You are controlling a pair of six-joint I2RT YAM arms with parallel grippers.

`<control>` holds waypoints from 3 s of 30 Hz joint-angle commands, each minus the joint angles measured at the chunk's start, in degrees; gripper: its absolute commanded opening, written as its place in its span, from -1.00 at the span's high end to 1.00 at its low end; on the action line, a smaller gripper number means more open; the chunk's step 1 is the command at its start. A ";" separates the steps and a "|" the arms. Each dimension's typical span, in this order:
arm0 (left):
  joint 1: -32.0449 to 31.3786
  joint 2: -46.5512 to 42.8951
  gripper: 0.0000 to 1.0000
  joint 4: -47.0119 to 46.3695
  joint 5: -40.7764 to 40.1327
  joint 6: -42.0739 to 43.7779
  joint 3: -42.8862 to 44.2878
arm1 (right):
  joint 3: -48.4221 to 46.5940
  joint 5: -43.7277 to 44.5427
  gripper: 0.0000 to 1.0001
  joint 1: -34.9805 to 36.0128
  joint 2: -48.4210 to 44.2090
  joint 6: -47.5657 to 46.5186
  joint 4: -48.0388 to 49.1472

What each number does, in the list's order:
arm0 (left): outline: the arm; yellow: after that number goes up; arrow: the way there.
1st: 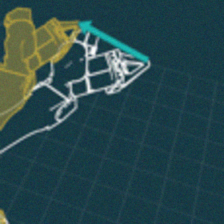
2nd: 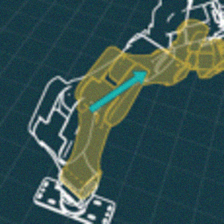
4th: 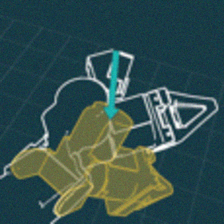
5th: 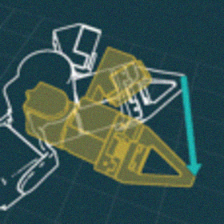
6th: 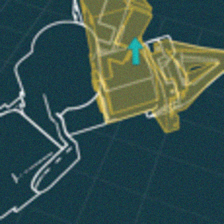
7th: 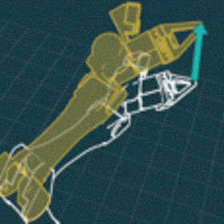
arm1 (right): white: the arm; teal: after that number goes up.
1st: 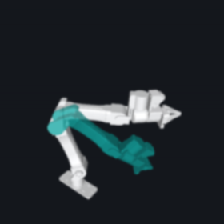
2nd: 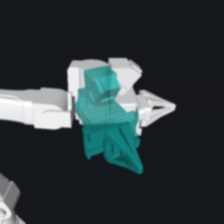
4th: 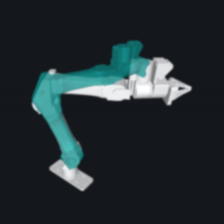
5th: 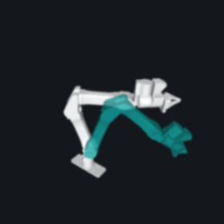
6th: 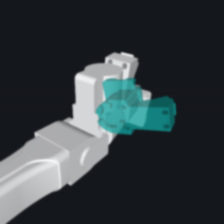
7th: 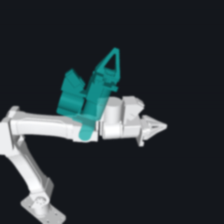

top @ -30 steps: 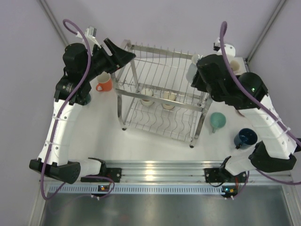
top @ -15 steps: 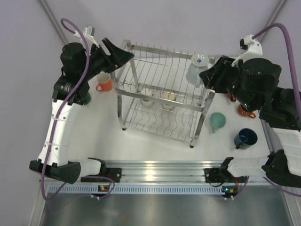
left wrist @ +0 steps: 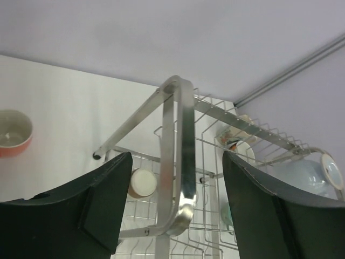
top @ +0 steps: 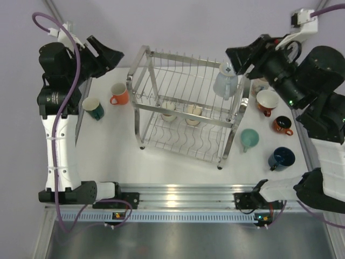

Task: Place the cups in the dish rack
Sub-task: Grab a cup with the right arm

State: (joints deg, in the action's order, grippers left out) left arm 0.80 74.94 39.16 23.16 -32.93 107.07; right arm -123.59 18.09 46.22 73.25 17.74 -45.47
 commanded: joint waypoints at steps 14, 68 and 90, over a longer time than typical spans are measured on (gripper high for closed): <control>1.75 -12.00 -0.44 -4.00 -9.19 0.06 -17.41 | 13.09 -17.56 -0.13 -52.27 1.65 10.64 1.79; 1.66 -14.29 -0.41 -13.58 6.11 -10.23 -20.32 | 37.03 -18.97 -0.07 -66.61 30.98 -2.88 18.67; 1.75 -13.33 -0.40 -13.75 4.70 -6.45 -19.18 | 30.52 -22.04 0.10 -65.29 43.10 -4.55 17.17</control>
State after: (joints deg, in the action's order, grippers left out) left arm 2.52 61.45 28.10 27.59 -41.34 85.25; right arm -89.41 -3.16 -20.01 114.96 14.39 -28.95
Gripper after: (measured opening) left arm 0.702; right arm 0.458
